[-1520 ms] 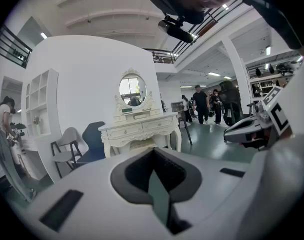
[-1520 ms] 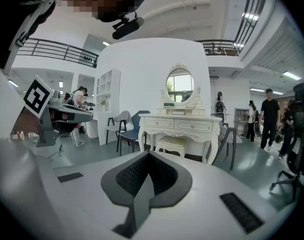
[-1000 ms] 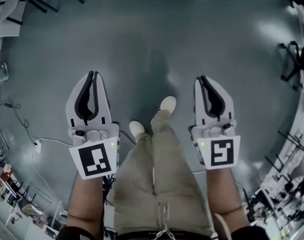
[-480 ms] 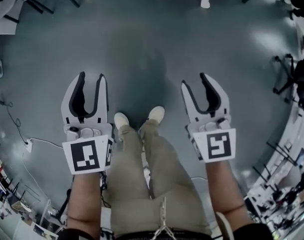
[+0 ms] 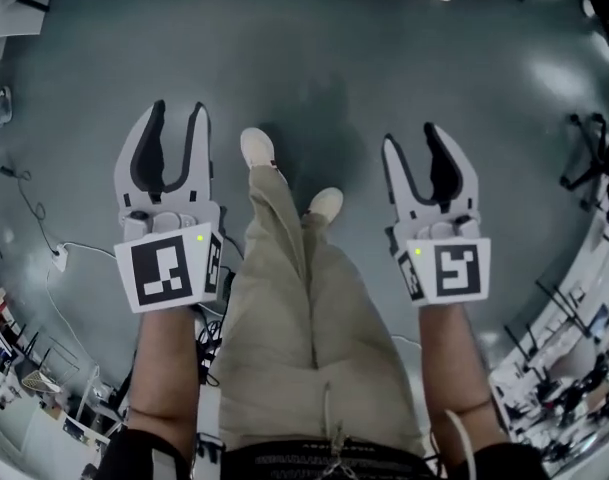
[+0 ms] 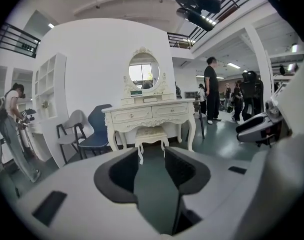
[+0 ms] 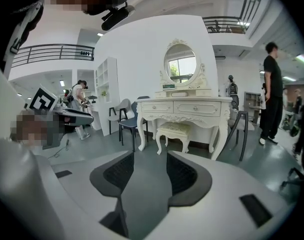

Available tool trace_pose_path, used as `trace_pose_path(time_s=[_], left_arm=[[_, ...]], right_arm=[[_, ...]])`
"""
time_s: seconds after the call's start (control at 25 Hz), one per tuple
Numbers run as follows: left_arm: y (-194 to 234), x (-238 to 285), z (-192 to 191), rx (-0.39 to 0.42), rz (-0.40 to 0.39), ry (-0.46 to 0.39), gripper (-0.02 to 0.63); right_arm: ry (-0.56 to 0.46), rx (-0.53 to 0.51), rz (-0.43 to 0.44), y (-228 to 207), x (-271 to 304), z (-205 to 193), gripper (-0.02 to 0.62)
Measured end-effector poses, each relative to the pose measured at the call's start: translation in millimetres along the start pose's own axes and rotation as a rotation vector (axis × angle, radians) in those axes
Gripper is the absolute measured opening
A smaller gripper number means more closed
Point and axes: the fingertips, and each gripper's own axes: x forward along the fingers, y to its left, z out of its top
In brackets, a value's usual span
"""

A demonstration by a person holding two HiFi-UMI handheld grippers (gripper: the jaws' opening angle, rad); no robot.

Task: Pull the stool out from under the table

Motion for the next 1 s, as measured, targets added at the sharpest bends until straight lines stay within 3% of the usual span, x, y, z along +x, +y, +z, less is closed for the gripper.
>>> trace_pose_path(time_s=[0.24, 0.56, 1.0], left_arm=[[-14.6, 20.7, 15.5, 0.0, -0.033, -0.047, 0.152], [-7.6, 49.0, 22.4, -0.016, -0.084, -0.045, 0.152], [-3.0, 102.9, 28.3, 0.077, -0.22, -0.01, 0.152]], right_arm=[[-0.004, -0.005, -0.014, -13.5, 17.4, 4.1, 0.186], [-0.012, 0.008, -0.017, -5.8, 56.6, 27.0, 0.186], [-0.004, 0.029, -0.041, -6.5, 114.8, 51.8, 0.186]])
